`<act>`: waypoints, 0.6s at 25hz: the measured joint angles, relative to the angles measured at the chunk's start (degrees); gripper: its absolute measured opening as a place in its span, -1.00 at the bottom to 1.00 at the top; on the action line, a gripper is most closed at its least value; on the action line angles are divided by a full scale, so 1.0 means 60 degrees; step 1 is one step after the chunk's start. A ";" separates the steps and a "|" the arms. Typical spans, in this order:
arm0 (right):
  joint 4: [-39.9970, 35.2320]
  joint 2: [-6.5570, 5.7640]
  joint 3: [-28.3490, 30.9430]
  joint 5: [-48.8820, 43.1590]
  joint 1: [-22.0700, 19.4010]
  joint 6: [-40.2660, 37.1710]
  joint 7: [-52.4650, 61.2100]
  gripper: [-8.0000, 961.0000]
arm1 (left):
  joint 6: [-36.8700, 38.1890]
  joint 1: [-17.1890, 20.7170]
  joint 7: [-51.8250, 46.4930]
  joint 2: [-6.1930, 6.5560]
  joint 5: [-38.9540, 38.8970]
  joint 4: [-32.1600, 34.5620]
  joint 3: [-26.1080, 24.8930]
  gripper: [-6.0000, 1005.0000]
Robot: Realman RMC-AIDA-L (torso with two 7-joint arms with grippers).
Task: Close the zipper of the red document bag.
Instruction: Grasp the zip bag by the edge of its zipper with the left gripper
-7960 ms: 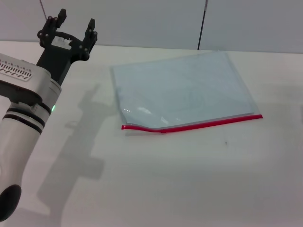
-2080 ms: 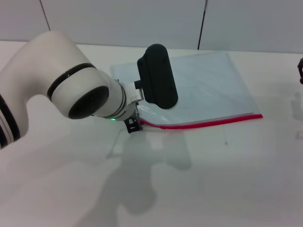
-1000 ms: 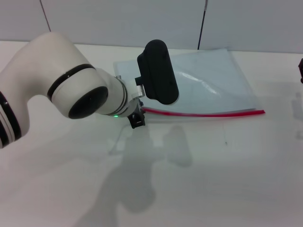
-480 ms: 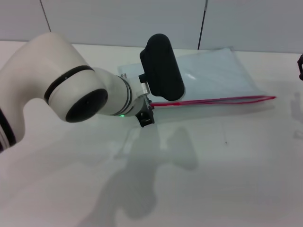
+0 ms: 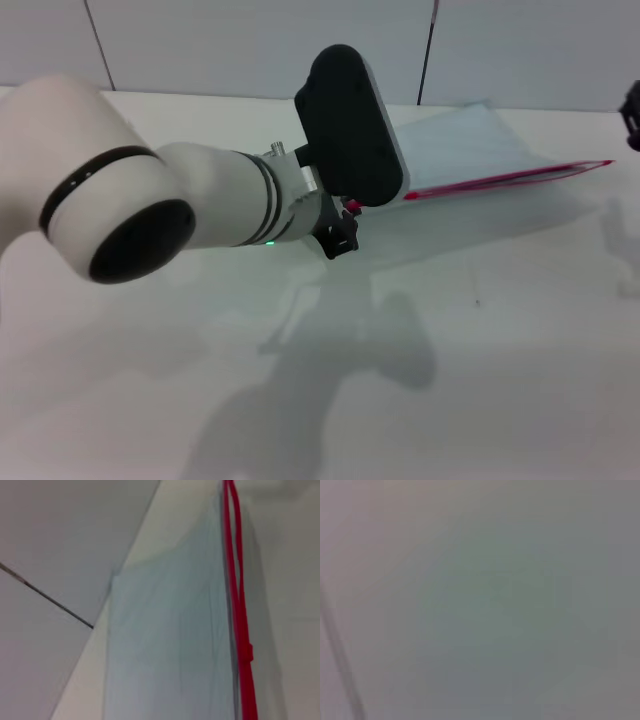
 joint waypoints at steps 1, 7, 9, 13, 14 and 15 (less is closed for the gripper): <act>-0.0327 -0.0218 0.0007 -0.0118 -0.0019 -0.0345 -0.0001 0.33 | 0.0020 0.0094 0.0025 0.0000 0.0002 -0.0120 -0.0045 -0.89; -0.1665 -0.1053 0.0566 -0.1312 -0.0103 -0.2441 -0.0004 0.33 | 0.0038 0.0310 0.0114 0.0011 0.0002 -0.0509 -0.0159 -0.89; -0.2093 -0.1175 0.1014 -0.1968 -0.0231 -0.3223 -0.0006 0.33 | 0.0042 0.0427 0.0243 0.0015 0.0002 -0.0674 -0.0221 -0.89; -0.3040 -0.1245 0.2148 -0.3832 -0.0629 -0.5004 -0.0009 0.33 | 0.0088 0.0681 0.0566 0.0003 0.0002 -0.0935 -0.0550 -0.88; -0.3256 -0.1245 0.2392 -0.4149 -0.0710 -0.5357 -0.0011 0.33 | 0.0113 0.0773 0.0608 0.0004 0.0002 -0.1052 -0.0633 -0.88; -0.3576 -0.1244 0.2740 -0.4615 -0.0818 -0.5908 -0.0015 0.33 | 0.0147 0.0866 0.0661 0.0004 0.0002 -0.1189 -0.0708 -0.88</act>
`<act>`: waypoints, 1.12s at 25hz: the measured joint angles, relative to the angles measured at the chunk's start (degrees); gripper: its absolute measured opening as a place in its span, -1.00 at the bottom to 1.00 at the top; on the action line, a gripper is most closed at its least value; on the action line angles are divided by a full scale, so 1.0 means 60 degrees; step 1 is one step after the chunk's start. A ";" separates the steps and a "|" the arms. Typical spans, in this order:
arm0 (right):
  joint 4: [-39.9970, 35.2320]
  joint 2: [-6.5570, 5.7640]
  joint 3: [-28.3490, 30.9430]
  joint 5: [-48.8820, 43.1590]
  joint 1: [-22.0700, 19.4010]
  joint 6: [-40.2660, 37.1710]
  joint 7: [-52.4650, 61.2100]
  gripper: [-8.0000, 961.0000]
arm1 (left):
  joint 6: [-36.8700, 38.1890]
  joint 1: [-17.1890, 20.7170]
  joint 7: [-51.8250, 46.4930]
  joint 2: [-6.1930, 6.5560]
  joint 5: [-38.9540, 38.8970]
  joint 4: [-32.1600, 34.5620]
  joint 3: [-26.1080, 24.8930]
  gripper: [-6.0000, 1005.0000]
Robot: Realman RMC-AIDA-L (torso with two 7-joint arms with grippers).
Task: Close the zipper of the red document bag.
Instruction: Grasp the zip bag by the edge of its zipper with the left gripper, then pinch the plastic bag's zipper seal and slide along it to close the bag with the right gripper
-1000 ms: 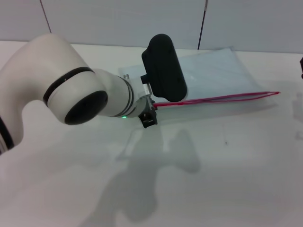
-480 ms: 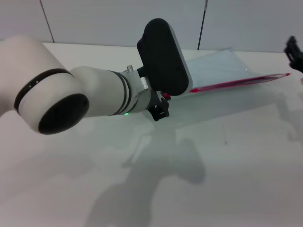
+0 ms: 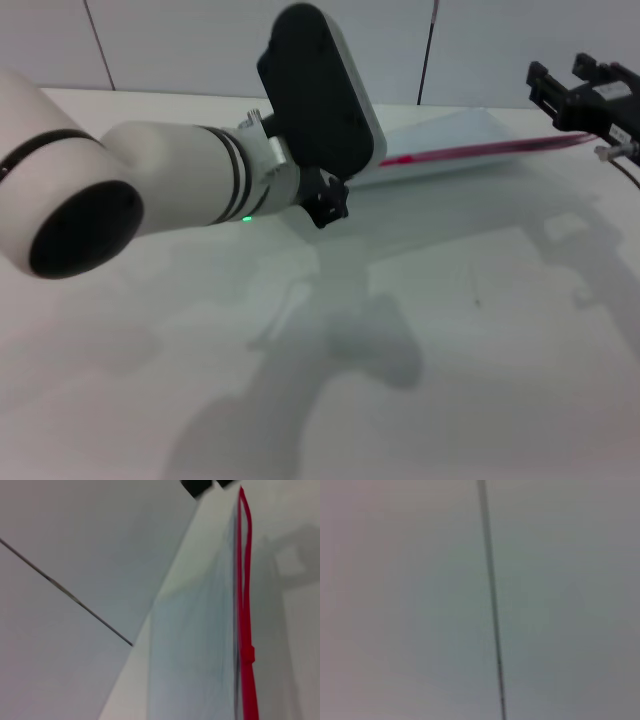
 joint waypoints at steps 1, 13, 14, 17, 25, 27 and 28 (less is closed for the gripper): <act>-0.0329 0.0011 0.0325 -0.0381 -0.0104 -0.0478 -0.0003 0.33 | 0.0034 0.0076 0.0044 -0.0002 0.0000 -0.0107 -0.0050 -0.88; -0.2376 0.0952 0.2643 -0.2238 -0.0316 -0.4835 -0.2207 0.17 | 0.0398 0.0296 0.0341 -0.0023 0.0000 -0.0430 -0.0153 -0.88; -0.2448 0.1143 0.2859 -0.2216 -0.0298 -0.5204 -0.2663 0.17 | 0.0400 0.0298 0.0360 -0.0025 -0.0001 -0.0469 -0.0153 -0.88; -0.2554 0.1792 0.3534 -0.2172 -0.0292 -0.6145 -0.3990 0.17 | 0.0399 0.0309 0.0366 -0.0017 -0.0001 -0.0542 -0.0154 -0.88; -0.2847 0.2372 0.4134 -0.0708 -0.0380 -0.7639 -0.6551 0.17 | 0.0368 0.0307 0.0489 -0.0014 -0.0001 -0.0503 -0.0183 -0.88; -0.2873 0.2391 0.4195 -0.0127 -0.0392 -0.8238 -0.7326 0.17 | 0.0339 0.0314 0.0574 -0.0024 -0.0001 -0.0500 -0.0207 -0.88; -0.2873 0.2391 0.4195 -0.0127 -0.0392 -0.8238 -0.7326 0.17 | 0.0335 0.0314 0.0588 -0.0025 -0.0001 -0.0499 -0.0206 -0.88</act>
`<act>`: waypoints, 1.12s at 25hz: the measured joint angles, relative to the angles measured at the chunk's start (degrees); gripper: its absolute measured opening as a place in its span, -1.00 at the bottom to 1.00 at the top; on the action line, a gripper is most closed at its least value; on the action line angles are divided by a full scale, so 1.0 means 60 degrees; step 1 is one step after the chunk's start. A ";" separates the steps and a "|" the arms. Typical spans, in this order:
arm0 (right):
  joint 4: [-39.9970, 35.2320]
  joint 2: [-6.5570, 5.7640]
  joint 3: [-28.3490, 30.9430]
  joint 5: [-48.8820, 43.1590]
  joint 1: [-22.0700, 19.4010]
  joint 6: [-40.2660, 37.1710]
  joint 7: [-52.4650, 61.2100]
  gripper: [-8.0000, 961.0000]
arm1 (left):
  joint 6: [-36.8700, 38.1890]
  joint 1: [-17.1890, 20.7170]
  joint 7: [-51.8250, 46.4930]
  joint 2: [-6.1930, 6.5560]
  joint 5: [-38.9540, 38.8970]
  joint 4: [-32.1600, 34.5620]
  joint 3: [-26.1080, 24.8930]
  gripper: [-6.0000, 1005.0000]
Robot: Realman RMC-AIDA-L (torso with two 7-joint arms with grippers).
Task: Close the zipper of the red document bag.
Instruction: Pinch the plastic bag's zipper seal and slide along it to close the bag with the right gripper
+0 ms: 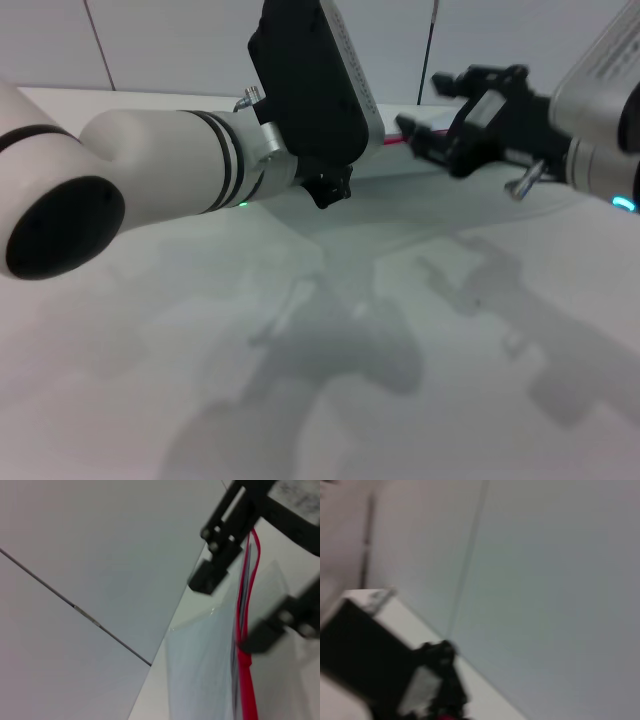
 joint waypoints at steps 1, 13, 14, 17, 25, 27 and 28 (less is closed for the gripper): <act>-0.0008 0.0000 -0.0002 0.0089 0.0009 -0.0228 -0.0274 0.17 | -0.0003 -0.0001 0.0010 -0.0001 0.0000 0.0001 0.0000 -0.88; 0.0148 0.0034 -0.0226 0.0138 0.0058 -0.0178 -0.1647 0.17 | -0.0070 -0.0078 0.0029 -0.0013 0.0000 -0.0097 0.0069 -0.88; 0.0197 0.0036 -0.0276 0.0133 0.0061 -0.0063 -0.1708 0.17 | -0.0075 -0.0082 0.0029 -0.0013 0.0000 -0.0119 0.0074 -0.88; 0.0377 0.0038 -0.0474 0.0117 0.0070 0.0328 -0.1889 0.16 | -0.0101 -0.0086 0.0029 -0.0013 0.0000 -0.0183 0.0082 -0.88; 0.0799 0.0041 -0.0811 0.0100 0.0172 0.1010 -0.2198 0.16 | -0.0195 -0.0082 0.0134 -0.0009 0.0000 -0.0356 0.0052 -0.88; 0.0944 0.0040 -0.0844 0.0100 0.0251 0.1104 -0.2201 0.09 | -0.0195 -0.0090 0.0156 -0.0010 0.0001 -0.0367 0.0047 -0.88; 0.1011 0.0041 -0.0850 0.0101 0.0281 0.1133 -0.2202 0.06 | -0.0195 -0.0093 0.0158 -0.0011 0.0000 -0.0381 0.0056 -0.88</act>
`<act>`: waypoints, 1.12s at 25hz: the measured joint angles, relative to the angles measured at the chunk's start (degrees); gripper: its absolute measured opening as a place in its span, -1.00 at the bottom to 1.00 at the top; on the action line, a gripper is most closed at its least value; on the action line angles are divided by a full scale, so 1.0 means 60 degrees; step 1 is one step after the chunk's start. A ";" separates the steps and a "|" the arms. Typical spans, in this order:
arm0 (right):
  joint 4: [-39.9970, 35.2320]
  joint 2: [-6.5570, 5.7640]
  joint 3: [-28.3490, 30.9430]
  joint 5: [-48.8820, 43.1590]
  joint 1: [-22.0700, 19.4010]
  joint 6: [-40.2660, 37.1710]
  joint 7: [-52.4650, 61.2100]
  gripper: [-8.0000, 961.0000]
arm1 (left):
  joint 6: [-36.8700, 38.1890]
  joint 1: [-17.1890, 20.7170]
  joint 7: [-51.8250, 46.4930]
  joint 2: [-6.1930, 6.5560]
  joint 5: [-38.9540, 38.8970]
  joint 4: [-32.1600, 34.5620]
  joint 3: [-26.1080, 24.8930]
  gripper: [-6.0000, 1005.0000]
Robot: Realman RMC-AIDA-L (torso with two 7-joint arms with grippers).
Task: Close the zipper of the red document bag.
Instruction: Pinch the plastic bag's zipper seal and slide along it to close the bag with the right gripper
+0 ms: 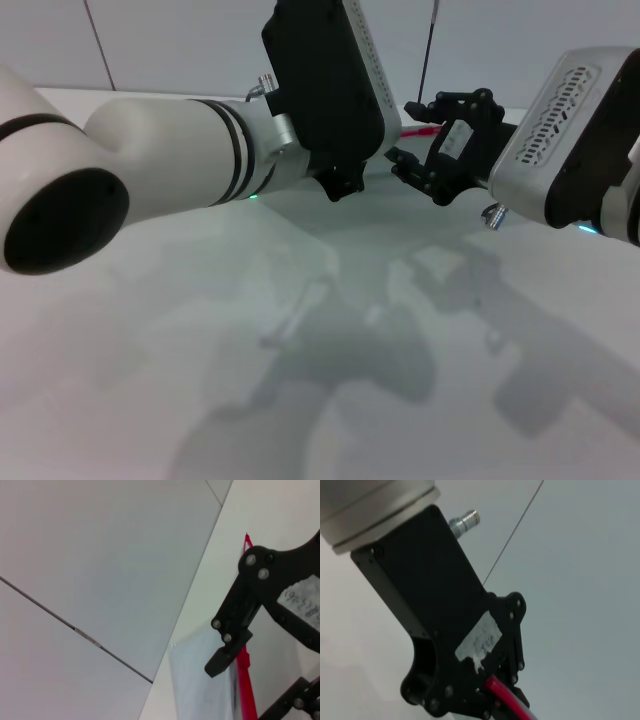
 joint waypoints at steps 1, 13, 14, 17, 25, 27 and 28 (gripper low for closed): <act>0.0060 0.0000 0.0002 0.0003 0.0024 0.0015 -0.0001 0.03 | 0.0000 0.0000 0.0000 0.0000 0.0000 0.0000 0.0000 -0.88; 0.0114 0.0000 0.0089 0.0053 0.0042 0.0038 0.0032 -0.05 | 0.0001 0.0026 0.0115 -0.0019 0.0000 -0.0113 -0.0030 -0.88; 0.0114 0.0000 0.0096 0.0054 0.0043 0.0046 0.0042 -0.09 | 0.0002 0.0030 0.0115 -0.0019 0.0000 -0.0113 -0.0031 -0.88; 0.0119 0.0000 0.0109 0.0057 0.0032 0.0162 0.0063 -0.21 | 0.0000 0.0045 0.0118 -0.0017 0.0000 -0.0116 -0.0034 -0.88; 0.0076 0.0000 0.0079 0.0058 -0.0036 0.0378 0.0081 -0.41 | -0.0106 0.0098 0.0121 -0.0001 0.0000 -0.0257 -0.0044 -0.88; 0.0049 0.0000 0.0066 0.0059 -0.0042 0.0381 0.0083 -0.43 | -0.0110 0.0098 0.0120 0.0000 0.0000 -0.0258 -0.0059 -0.88; 0.0045 0.0000 0.0066 0.0061 -0.0044 0.0382 0.0083 -0.44 | -0.0111 0.0097 0.0120 0.0000 0.0000 -0.0258 -0.0064 -0.88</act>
